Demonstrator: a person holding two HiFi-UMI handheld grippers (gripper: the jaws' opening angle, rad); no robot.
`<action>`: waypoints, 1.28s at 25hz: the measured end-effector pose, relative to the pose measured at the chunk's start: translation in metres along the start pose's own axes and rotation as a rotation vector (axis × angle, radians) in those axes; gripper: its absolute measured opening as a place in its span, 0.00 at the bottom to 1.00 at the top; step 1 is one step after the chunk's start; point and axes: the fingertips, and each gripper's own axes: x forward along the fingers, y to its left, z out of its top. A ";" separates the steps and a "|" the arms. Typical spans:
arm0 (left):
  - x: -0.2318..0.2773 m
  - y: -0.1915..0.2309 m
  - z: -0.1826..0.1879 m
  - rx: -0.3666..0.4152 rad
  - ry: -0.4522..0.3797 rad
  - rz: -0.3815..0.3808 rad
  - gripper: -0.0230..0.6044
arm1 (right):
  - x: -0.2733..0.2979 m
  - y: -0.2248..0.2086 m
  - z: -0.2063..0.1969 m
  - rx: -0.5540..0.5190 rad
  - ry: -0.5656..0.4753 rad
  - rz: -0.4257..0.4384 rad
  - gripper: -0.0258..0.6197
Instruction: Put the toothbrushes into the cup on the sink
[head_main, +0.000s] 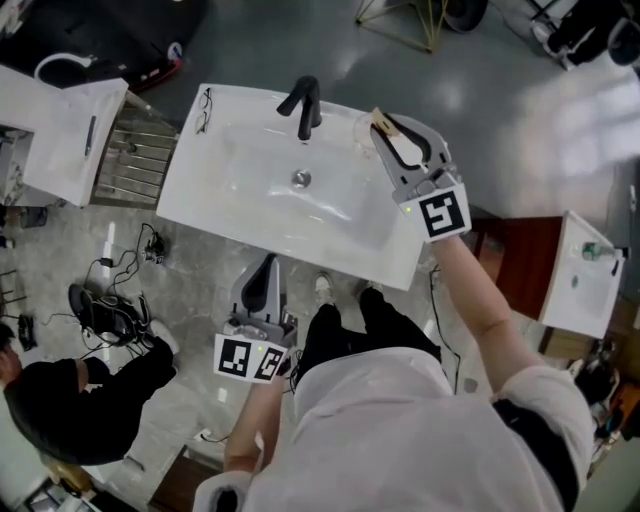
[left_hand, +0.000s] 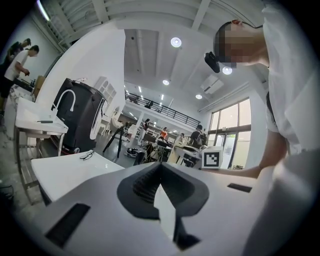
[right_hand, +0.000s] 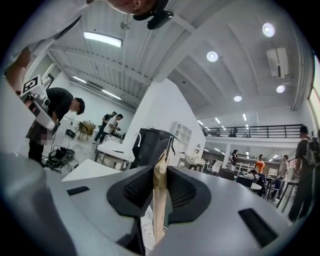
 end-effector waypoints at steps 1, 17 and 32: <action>0.002 -0.001 -0.003 -0.004 0.005 -0.001 0.04 | 0.004 0.003 -0.009 -0.006 0.021 0.014 0.19; 0.027 0.002 -0.015 -0.012 0.034 0.008 0.04 | 0.046 0.027 -0.085 -0.167 0.139 0.126 0.19; 0.023 0.008 -0.024 -0.056 0.030 0.042 0.04 | 0.048 0.052 -0.116 -0.074 0.174 0.164 0.32</action>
